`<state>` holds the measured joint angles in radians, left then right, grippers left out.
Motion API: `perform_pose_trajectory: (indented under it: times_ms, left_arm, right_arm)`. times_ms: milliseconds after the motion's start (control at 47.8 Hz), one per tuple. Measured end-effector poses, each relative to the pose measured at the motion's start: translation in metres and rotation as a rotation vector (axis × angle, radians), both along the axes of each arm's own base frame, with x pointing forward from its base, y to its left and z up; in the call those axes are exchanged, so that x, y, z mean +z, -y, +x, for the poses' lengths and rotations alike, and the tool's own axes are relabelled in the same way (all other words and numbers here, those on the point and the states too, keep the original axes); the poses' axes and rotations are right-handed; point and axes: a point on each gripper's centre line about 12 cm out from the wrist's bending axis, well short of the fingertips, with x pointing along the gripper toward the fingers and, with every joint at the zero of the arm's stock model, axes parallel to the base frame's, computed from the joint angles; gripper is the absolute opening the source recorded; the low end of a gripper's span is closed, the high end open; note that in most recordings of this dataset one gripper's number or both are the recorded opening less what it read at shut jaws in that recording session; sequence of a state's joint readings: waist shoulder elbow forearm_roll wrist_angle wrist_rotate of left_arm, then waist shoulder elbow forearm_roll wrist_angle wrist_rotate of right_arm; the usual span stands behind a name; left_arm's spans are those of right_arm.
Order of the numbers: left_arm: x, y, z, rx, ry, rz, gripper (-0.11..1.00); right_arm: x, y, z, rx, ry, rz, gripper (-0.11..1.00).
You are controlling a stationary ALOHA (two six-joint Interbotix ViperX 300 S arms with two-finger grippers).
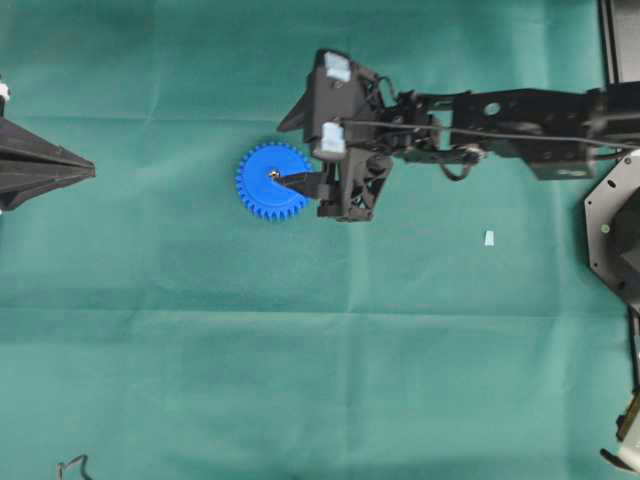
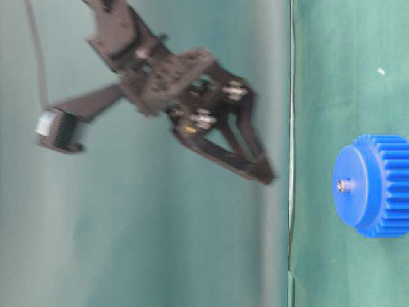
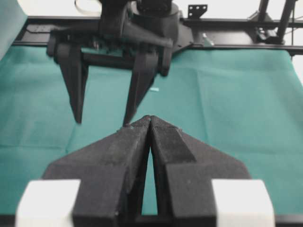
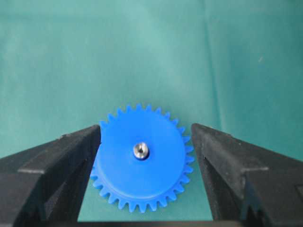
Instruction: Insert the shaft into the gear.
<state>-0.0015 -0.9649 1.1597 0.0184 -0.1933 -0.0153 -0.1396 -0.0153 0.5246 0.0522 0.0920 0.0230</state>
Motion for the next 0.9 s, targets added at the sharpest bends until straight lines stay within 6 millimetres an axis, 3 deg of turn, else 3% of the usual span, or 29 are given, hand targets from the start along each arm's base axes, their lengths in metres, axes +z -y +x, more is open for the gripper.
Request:
perform_pose_trajectory:
  times_ms: [314,899]
  left_arm:
    - [0.0,0.0,0.0,0.002,0.002,0.0,0.0]
    - [0.0,0.0,0.0,0.002,-0.005,0.0,0.0]
  right_arm:
    - [0.035,-0.005,-0.033,0.003,0.074,-0.013,0.85]
    - [0.067,-0.018,-0.13,0.0,0.249,-0.037,0.85]
